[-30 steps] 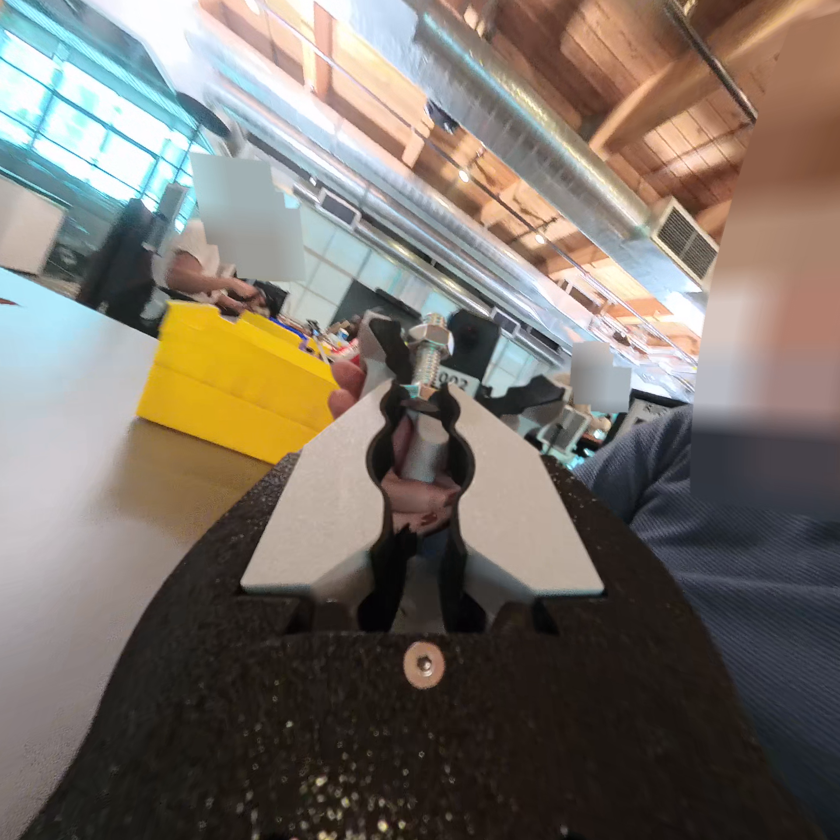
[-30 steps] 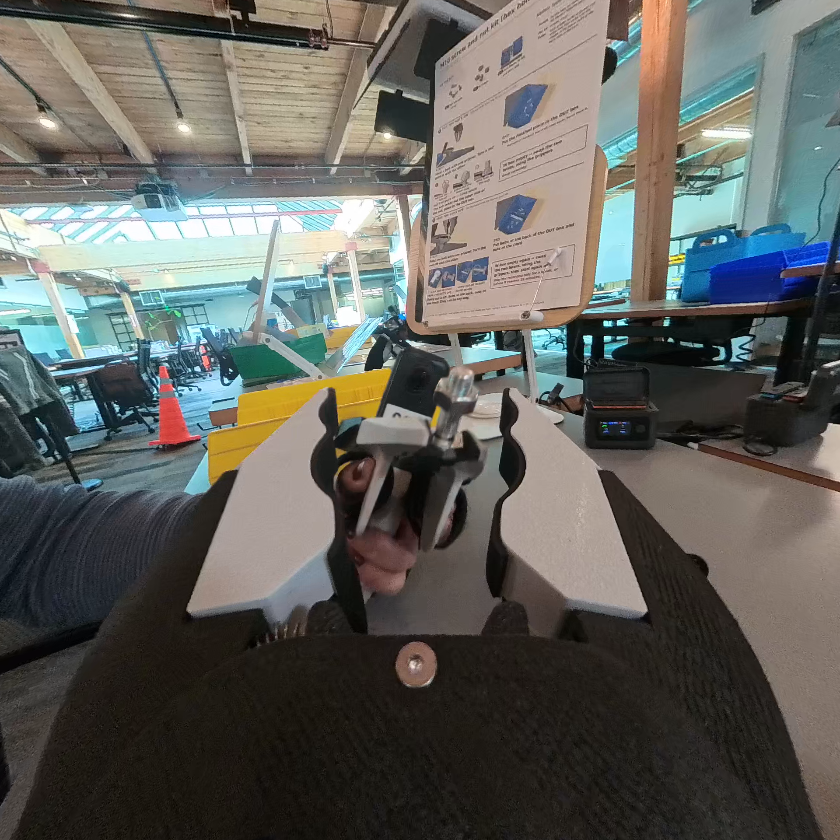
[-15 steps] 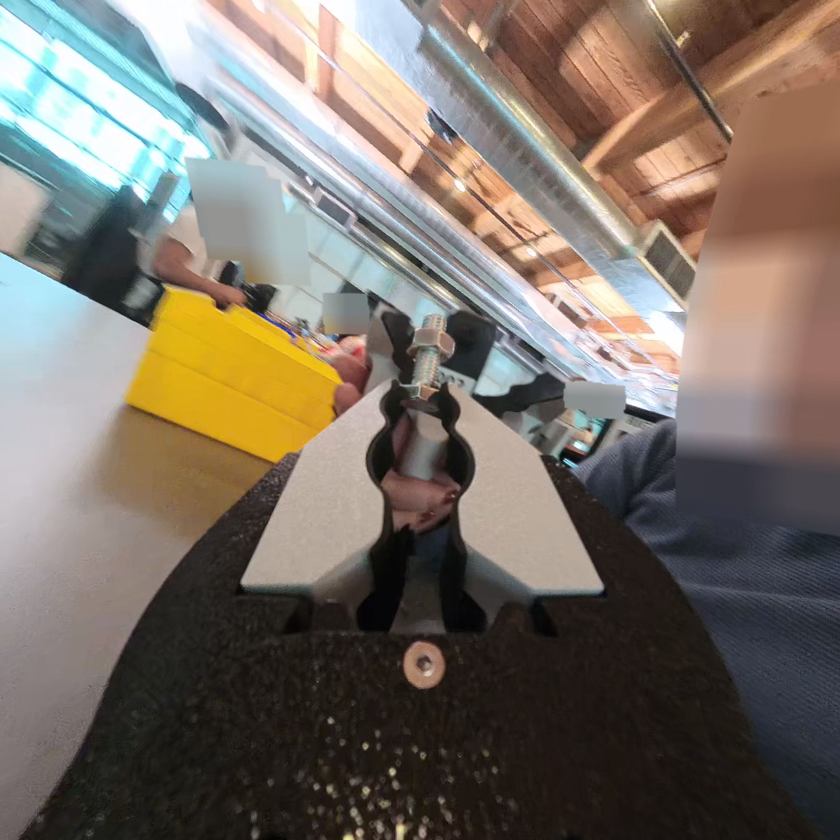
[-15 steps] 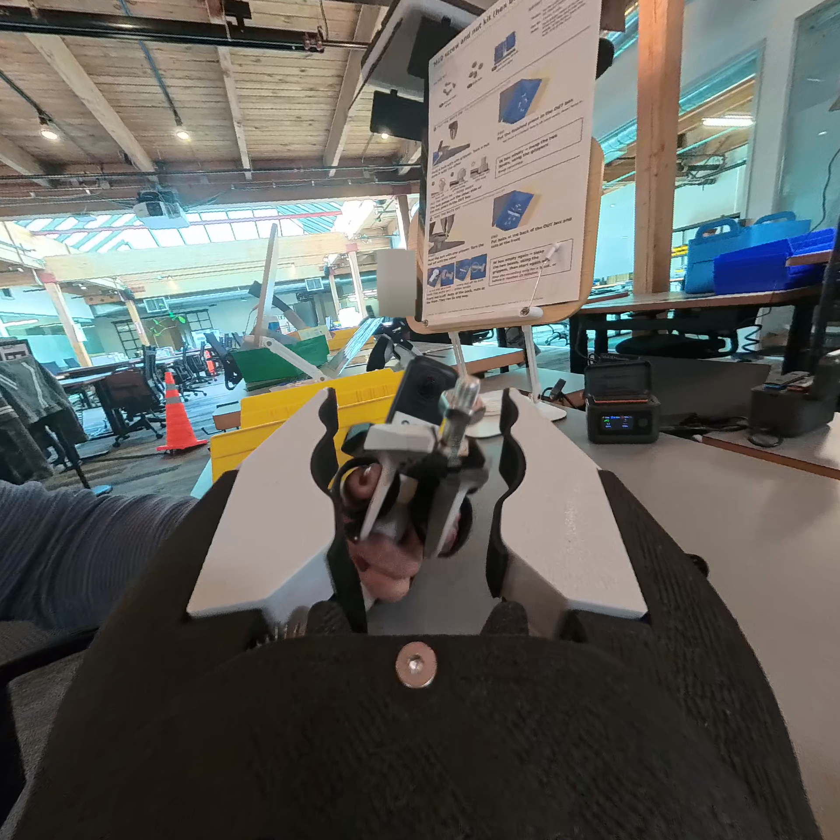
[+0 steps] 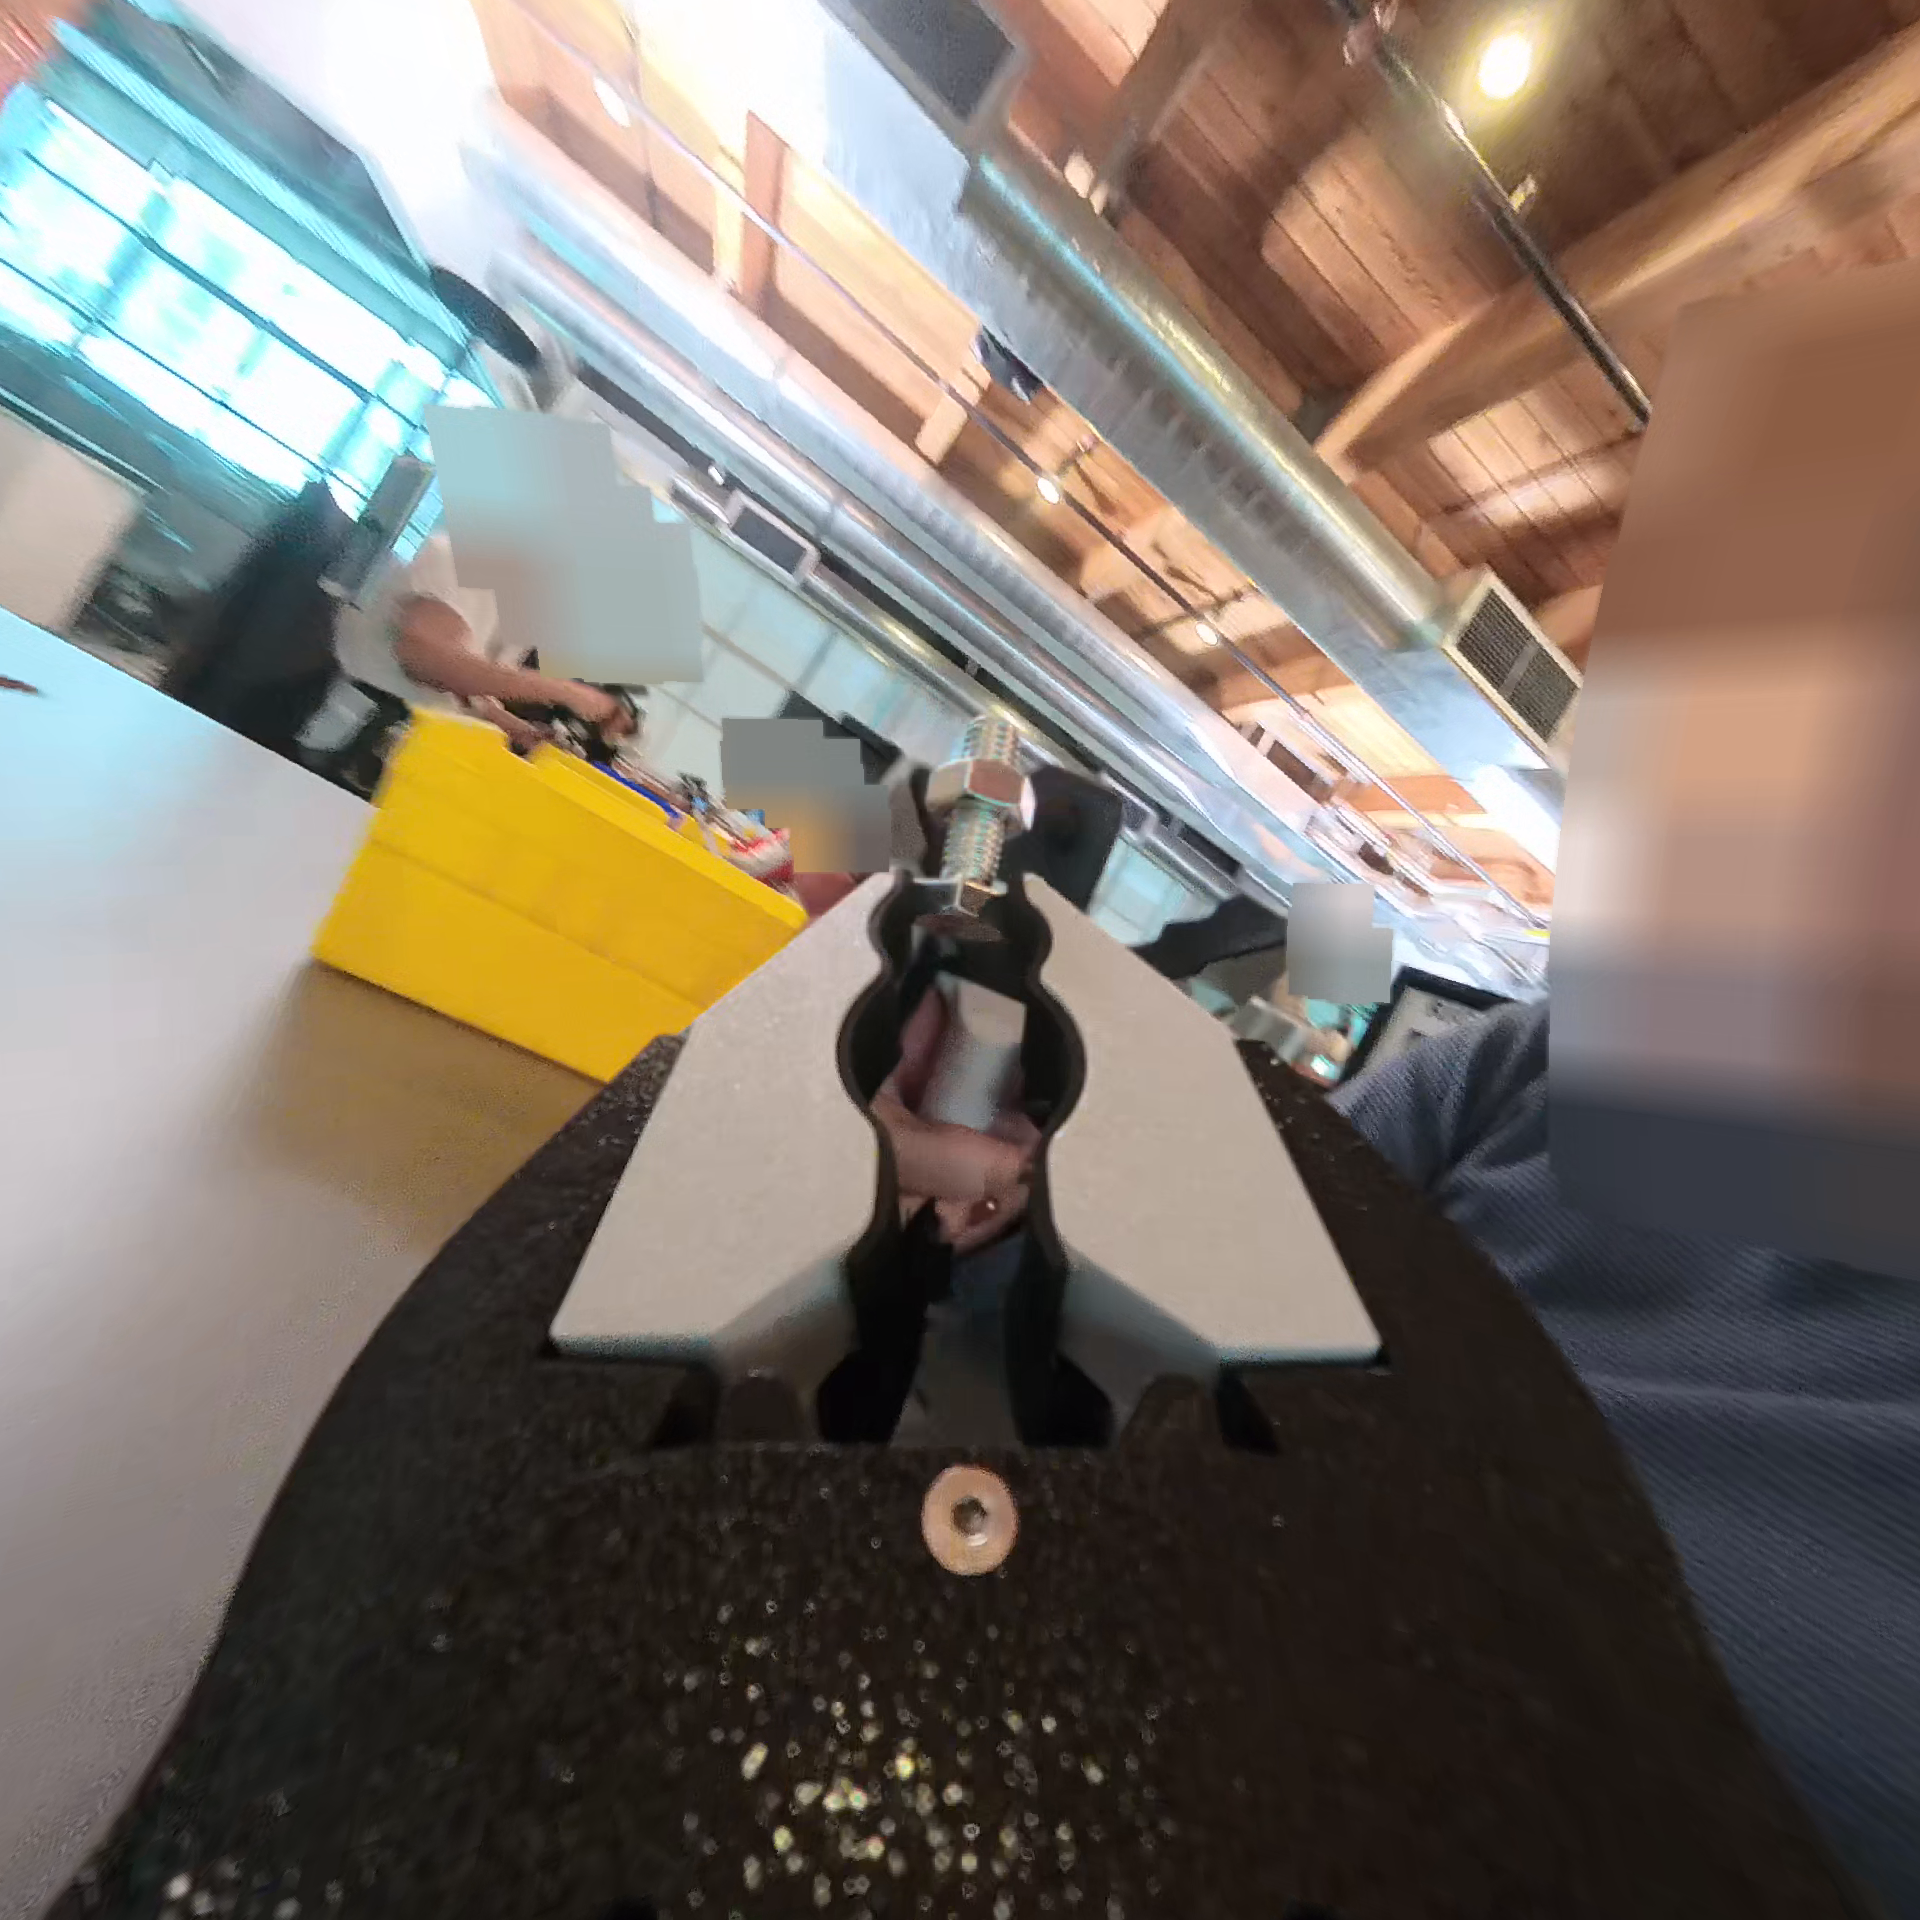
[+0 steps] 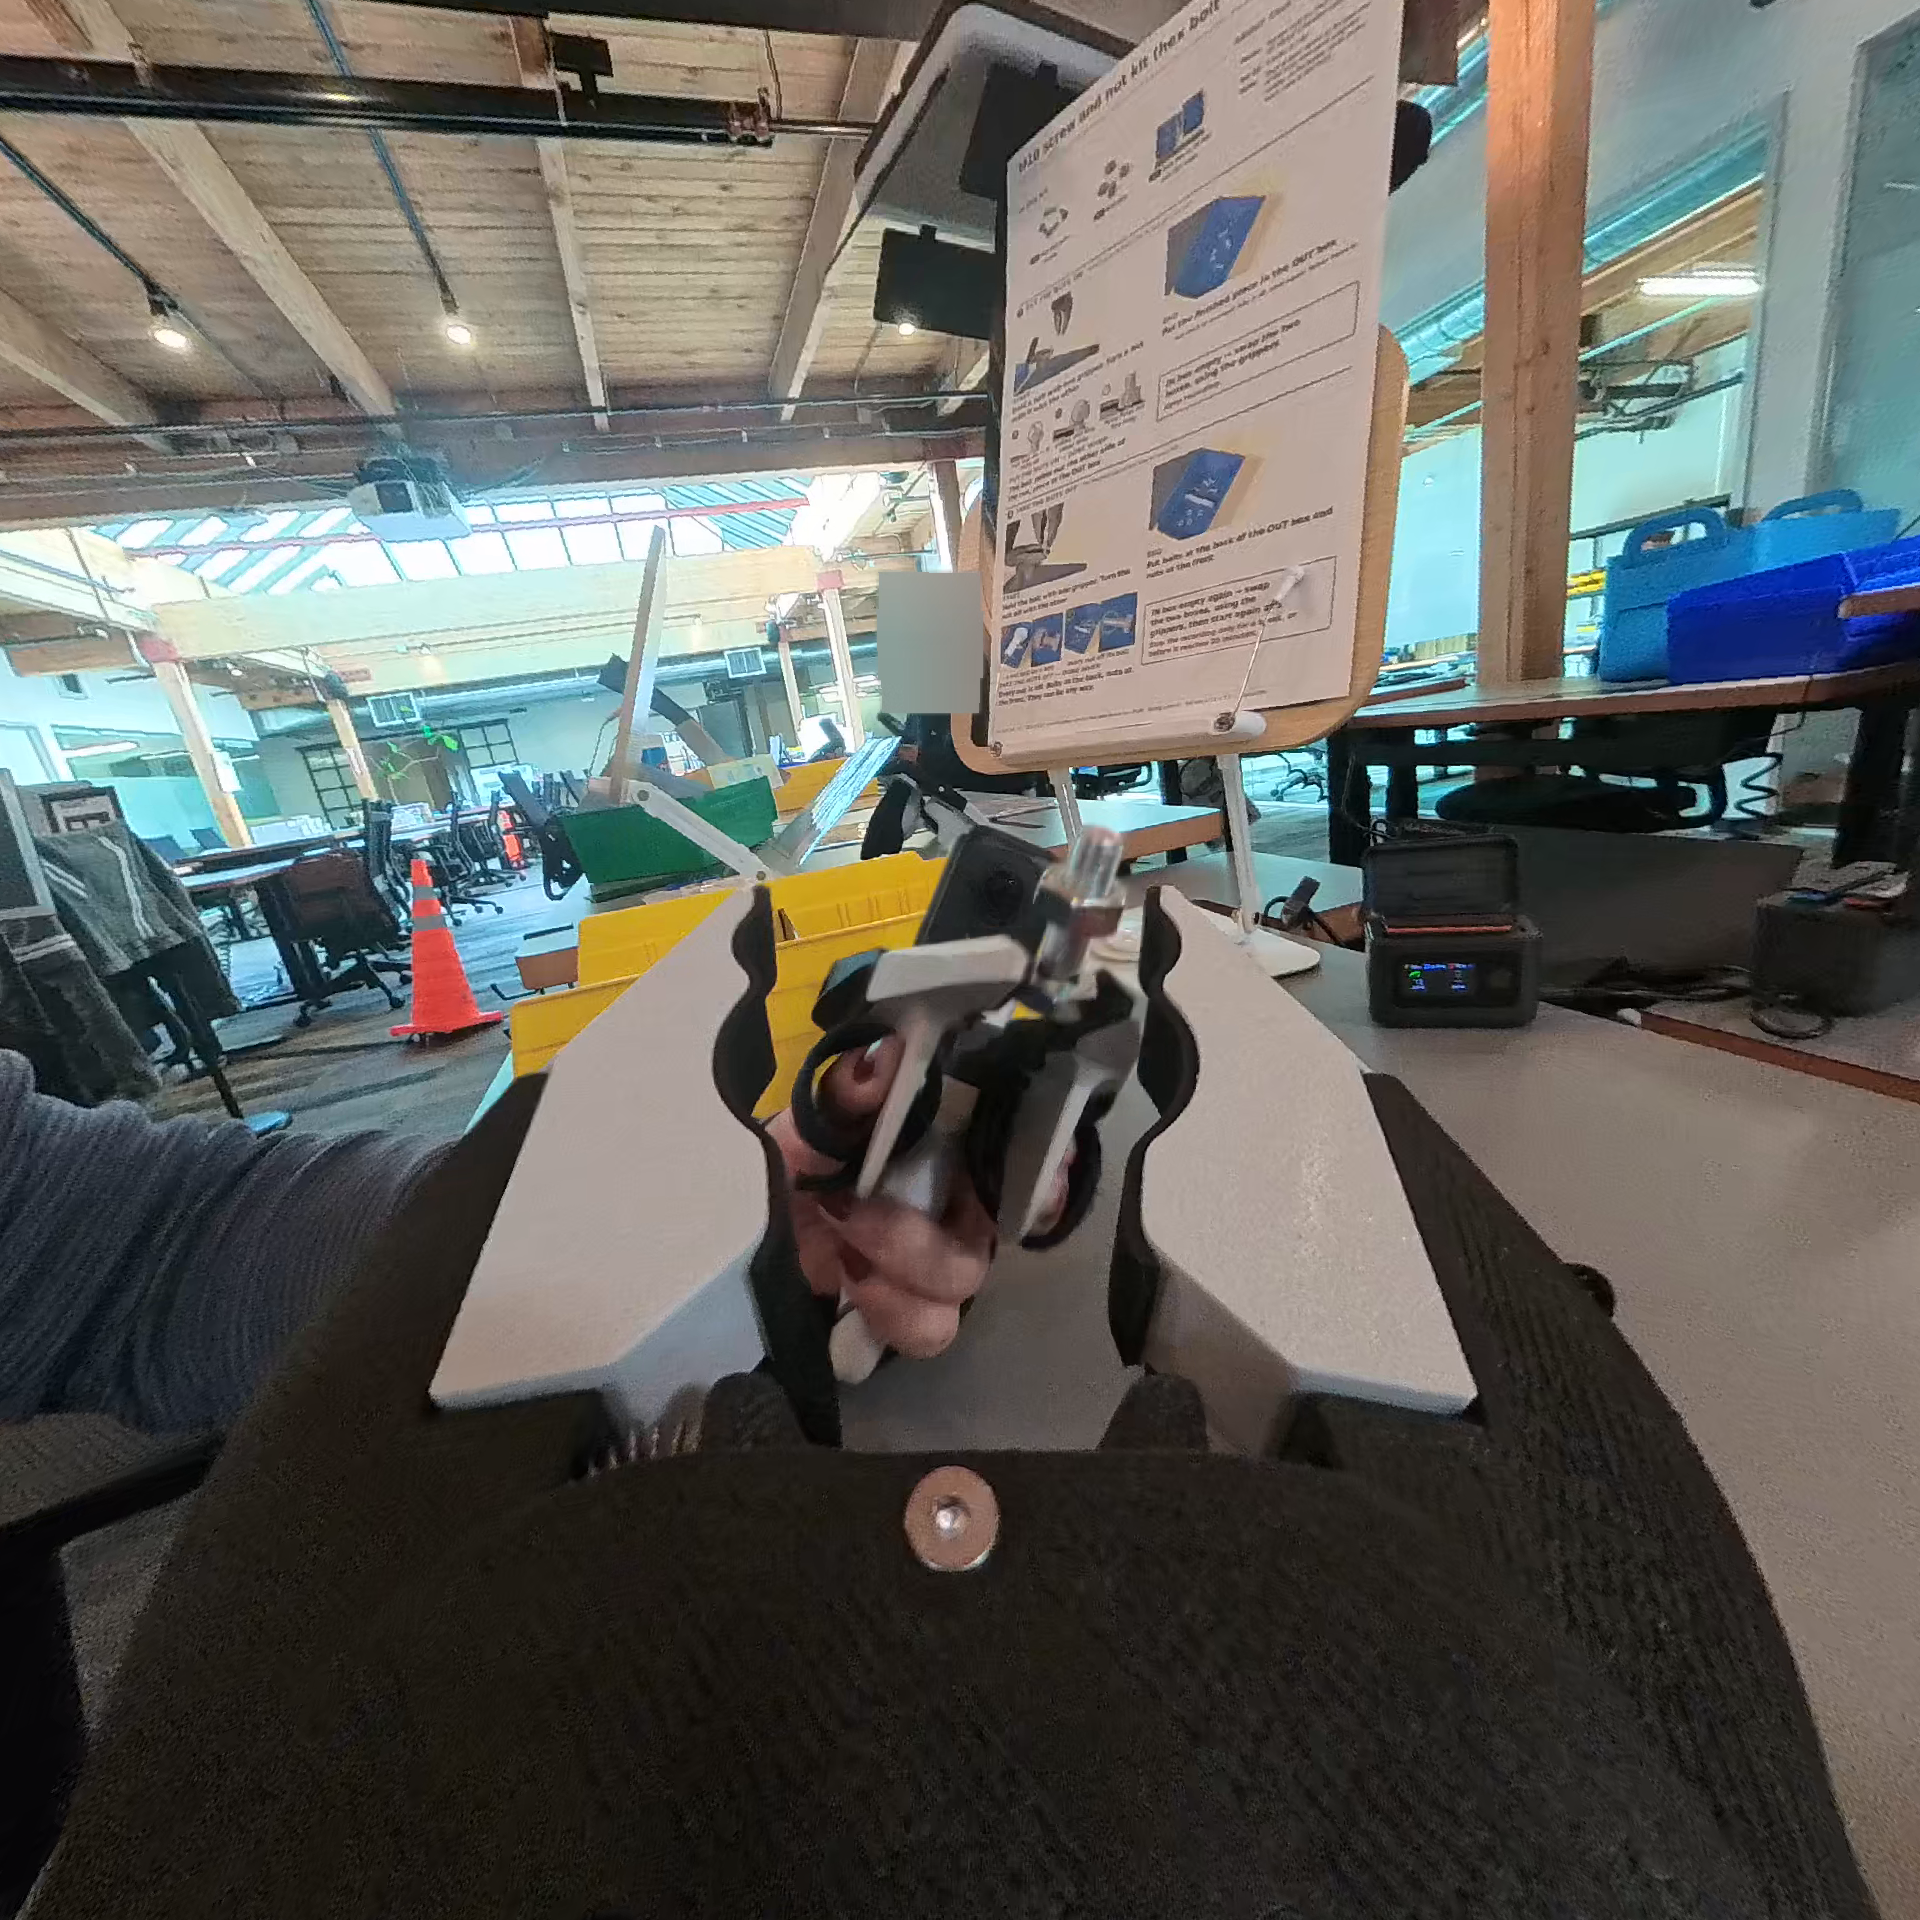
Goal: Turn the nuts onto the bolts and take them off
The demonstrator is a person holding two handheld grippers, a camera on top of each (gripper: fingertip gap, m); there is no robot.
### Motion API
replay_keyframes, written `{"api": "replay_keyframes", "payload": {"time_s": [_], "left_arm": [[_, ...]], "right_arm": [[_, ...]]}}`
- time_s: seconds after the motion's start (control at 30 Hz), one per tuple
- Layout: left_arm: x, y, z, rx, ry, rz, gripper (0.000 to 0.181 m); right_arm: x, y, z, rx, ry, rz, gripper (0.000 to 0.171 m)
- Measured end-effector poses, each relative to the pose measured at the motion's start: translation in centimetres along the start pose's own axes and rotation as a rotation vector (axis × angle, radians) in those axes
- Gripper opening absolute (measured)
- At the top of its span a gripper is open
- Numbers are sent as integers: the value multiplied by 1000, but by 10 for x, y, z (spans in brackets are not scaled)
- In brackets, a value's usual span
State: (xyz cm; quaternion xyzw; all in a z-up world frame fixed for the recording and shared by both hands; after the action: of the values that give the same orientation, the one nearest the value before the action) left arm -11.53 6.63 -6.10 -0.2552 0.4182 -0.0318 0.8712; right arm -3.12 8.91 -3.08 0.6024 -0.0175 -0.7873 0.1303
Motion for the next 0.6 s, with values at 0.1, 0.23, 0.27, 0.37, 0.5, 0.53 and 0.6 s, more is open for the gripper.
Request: {"api": "replay_keyframes", "payload": {"time_s": [0.1, 0.23, 0.27, 0.37, 0.5, 0.53, 0.6], "left_arm": [[23, -4, 19, 63, 137, -47, 16], [31, -5, 27, 85, 139, -80, 15], [29, -4, 25, 74, 125, -78, 15], [14, -4, 15, 39, 51, -1, 15], [-10, -6, -1, -6, -94, 69, 15], [-9, -6, -1, 1, -81, 62, 15], [-1, -6, 5, 22, -22, 38, 15]], "right_arm": [[1, 2, 0, -12, 0, 4, 71], [-1, 7, -1, -49, -19, 4, 71], [-1, 9, -1, -60, -22, 5, 71], [-2, 9, 0, -56, -29, 12, 76], [-5, 4, -3, -56, -41, 42, 70], [-5, 3, -3, -39, -39, 34, 70], [-3, 2, -2, -24, -35, 18, 70]]}}
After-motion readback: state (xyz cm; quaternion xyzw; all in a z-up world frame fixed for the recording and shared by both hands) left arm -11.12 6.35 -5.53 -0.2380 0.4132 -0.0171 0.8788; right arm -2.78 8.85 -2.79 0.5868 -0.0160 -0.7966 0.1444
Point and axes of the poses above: each gripper's, where its closed fingertips meet, z out along the fingers, x out of its underside, y = z × x across the jaws, the point moved 6 cm from there along -z, back along the fingers, and after that the axes turned 6 degrees about x, right-handed, at the moved point
